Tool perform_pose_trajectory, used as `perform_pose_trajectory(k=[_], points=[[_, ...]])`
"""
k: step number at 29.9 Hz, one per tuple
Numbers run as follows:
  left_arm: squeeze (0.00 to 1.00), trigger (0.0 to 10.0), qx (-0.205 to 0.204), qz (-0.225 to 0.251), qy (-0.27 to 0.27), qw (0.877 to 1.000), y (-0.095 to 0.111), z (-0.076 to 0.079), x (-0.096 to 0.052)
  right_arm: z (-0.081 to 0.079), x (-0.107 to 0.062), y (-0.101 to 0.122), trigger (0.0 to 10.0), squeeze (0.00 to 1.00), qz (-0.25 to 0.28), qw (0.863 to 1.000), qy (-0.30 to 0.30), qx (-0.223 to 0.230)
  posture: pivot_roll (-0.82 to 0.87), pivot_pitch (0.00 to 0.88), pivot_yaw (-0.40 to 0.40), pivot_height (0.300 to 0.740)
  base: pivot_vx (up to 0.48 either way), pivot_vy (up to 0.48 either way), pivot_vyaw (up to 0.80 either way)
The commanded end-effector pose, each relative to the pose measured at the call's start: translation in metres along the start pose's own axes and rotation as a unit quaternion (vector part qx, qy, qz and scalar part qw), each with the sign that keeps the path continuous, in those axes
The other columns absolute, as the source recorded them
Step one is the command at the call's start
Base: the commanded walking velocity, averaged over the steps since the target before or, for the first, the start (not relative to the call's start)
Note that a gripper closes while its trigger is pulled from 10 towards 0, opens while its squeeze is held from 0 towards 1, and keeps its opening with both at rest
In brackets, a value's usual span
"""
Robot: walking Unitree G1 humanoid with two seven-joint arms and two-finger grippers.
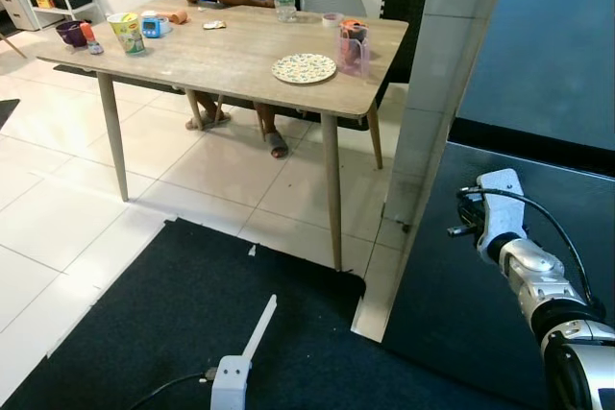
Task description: Restocking fridge
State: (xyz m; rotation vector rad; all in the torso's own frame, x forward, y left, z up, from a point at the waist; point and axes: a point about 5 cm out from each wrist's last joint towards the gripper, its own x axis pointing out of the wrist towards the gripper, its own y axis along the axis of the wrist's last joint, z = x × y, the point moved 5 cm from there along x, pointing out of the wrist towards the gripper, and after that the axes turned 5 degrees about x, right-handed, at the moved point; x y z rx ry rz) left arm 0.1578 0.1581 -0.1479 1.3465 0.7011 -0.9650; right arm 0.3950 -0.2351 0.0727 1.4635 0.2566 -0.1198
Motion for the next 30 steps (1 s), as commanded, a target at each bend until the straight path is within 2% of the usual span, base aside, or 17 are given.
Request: perform_pose_trajectory(k=[1,4,5,6,7,10,11,12,13,14,15,17,18,20,22,29,30], points=[[0.0,10.0,-0.009,-0.013,-0.004,1.0,-0.01,0.002,-0.001,0.012,0.002,0.021,10.0,0.0,0.038,0.999,-0.034,0.011,-0.02,0.0,-0.002,0.74,0.0,0.0,0.0],[0.0,10.0,-0.01,-0.013,-0.004,1.0,-0.01,0.002,-0.001,0.006,0.003,0.014,10.0,0.0,0.025,0.999,-0.02,0.009,-0.02,0.0,-0.002,0.74,0.0,0.0,0.0],[0.0,10.0,-0.01,-0.014,-0.004,1.0,-0.011,0.002,-0.001,-0.004,0.002,0.004,10.0,0.0,0.004,1.0,0.007,0.005,-0.02,0.0,-0.004,0.74,0.0,0.0,0.0],[0.0,10.0,-0.01,-0.014,-0.004,1.0,-0.011,0.002,-0.001,-0.004,0.002,0.004,10.0,0.0,0.004,1.0,0.007,0.005,-0.02,0.0,-0.004,0.74,0.0,0.0,0.0],[0.0,10.0,-0.011,-0.014,-0.004,1.0,-0.011,0.002,-0.001,-0.018,0.001,-0.009,10.0,0.0,-0.021,0.998,0.051,0.001,-0.02,0.0,-0.004,0.74,0.0,0.0,0.0],[0.0,10.0,-0.011,-0.014,-0.004,1.0,-0.011,0.002,-0.001,-0.028,-0.001,-0.017,10.0,0.0,-0.038,0.996,0.082,-0.001,-0.02,0.0,-0.004,0.74,0.0,0.0,0.0],[0.0,10.0,-0.012,-0.014,-0.004,1.0,-0.011,0.002,-0.001,-0.044,-0.006,-0.031,10.0,0.0,-0.063,0.989,0.133,-0.01,-0.02,0.0,-0.004,0.74,0.0,0.0,0.0],[0.0,10.0,-0.012,-0.014,-0.004,1.0,-0.011,0.002,-0.001,-0.044,-0.006,-0.031,10.0,0.0,-0.063,0.989,0.133,-0.01,-0.02,0.0,-0.004,0.74,0.0,0.0,0.0],[0.0,10.0,-0.012,-0.015,-0.005,1.0,-0.011,0.002,-0.001,-0.06,-0.015,-0.051,10.0,0.0,-0.091,0.979,0.181,-0.017,-0.02,0.0,-0.004,0.74,0.0,0.0,0.0],[0.0,10.0,-0.012,-0.015,-0.005,1.0,-0.011,0.002,-0.001,-0.06,-0.015,-0.051,10.0,0.0,-0.091,0.979,0.181,-0.017,-0.02,0.0,-0.004,0.74,0.0,0.0,0.0],[0.0,10.0,-0.013,-0.014,-0.005,1.0,-0.011,0.002,-0.001,-0.074,-0.029,-0.08,10.0,0.0,-0.133,0.966,0.22,-0.017,-0.02,0.0,-0.004,0.74,0.0,0.0,0.0],[0.0,10.0,-0.014,-0.014,-0.005,1.0,-0.011,0.002,-0.001,-0.074,-0.038,-0.1,10.0,0.0,-0.166,0.964,0.207,-0.02,-0.02,0.0,-0.005,0.74,0.0,0.0,0.0],[0.0,10.0,-0.014,-0.014,-0.005,1.0,-0.011,0.002,-0.001,-0.074,-0.038,-0.1,10.0,0.0,-0.166,0.964,0.207,-0.02,-0.02,0.0,-0.005,0.74,0.0,0.0,0.0],[0.0,10.0,-0.013,-0.015,-0.005,1.0,-0.011,0.002,-0.002,-0.068,-0.044,-0.116,10.0,0.0,-0.194,0.964,0.18,-0.024,-0.02,0.0,-0.005,0.74,0.0,0.0,0.0],[0.0,10.0,-0.009,-0.016,-0.003,1.0,-0.012,0.0,-0.002,-0.054,-0.061,-0.147,10.0,0.0,-0.243,0.963,0.116,-0.004,-0.02,0.0,0.001,0.74,0.0,0.0,0.28],[0.0,10.0,-0.004,-0.017,0.001,1.0,-0.012,-0.002,-0.002,-0.048,-0.079,-0.171,10.0,0.0,-0.281,0.956,0.082,0.007,-0.02,0.0,0.006,0.74,0.0,0.0,0.75],[0.0,10.0,-0.002,-0.017,0.003,1.0,-0.012,-0.003,-0.002,-0.046,-0.085,-0.178,10.0,0.0,-0.292,0.954,0.071,0.016,-0.02,0.0,0.009,0.74,0.0,0.0,0.78]])
